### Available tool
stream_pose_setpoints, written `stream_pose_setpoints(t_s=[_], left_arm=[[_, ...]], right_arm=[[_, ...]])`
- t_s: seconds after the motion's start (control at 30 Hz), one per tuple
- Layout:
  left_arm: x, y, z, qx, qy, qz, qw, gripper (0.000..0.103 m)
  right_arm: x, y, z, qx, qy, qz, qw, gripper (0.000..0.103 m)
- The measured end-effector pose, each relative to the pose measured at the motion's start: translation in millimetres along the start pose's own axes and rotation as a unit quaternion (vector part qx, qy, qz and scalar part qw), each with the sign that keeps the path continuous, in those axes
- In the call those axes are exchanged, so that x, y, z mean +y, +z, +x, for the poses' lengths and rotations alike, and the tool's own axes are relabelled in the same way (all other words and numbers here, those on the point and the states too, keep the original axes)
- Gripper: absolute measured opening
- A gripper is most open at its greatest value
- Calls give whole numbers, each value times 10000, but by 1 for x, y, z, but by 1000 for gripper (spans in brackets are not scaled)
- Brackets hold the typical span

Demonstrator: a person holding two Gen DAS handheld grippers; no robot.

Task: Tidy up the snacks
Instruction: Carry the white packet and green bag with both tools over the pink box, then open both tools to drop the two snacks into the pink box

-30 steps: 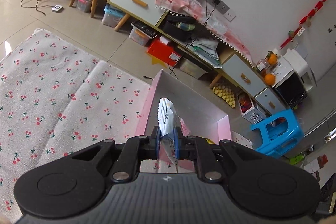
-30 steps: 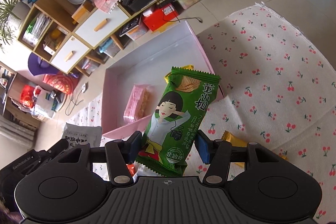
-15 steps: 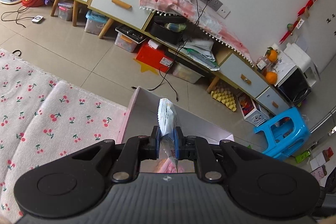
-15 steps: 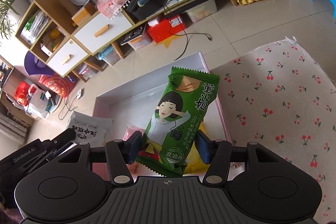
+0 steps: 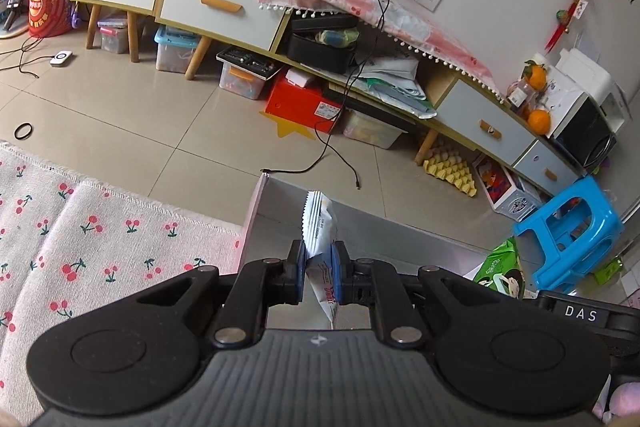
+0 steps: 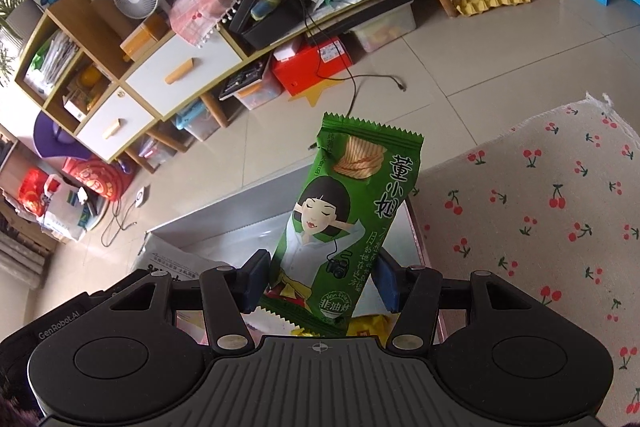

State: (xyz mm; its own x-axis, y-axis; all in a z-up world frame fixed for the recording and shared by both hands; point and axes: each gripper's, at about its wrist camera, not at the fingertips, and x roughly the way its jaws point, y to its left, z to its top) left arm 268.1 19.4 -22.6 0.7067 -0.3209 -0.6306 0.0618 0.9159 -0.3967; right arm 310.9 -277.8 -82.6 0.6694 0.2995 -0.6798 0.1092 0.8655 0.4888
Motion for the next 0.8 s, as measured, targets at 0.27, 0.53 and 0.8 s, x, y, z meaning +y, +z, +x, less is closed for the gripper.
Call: stream_pose_setpoints(t_s=[0.27, 0.53, 0.8], left_arm=[[-3, 6, -1, 7, 279, 36, 9996, 39], [-8, 7, -15, 40, 175, -5, 9998, 73], [-17, 1, -41, 74, 167, 158, 9997, 87]], right_arm=[[5, 0, -1, -161, -54, -123, 9998, 64], [9, 1, -21, -236, -85, -201, 9995, 76], [14, -12, -51, -250, -154, -277, 9992, 81]])
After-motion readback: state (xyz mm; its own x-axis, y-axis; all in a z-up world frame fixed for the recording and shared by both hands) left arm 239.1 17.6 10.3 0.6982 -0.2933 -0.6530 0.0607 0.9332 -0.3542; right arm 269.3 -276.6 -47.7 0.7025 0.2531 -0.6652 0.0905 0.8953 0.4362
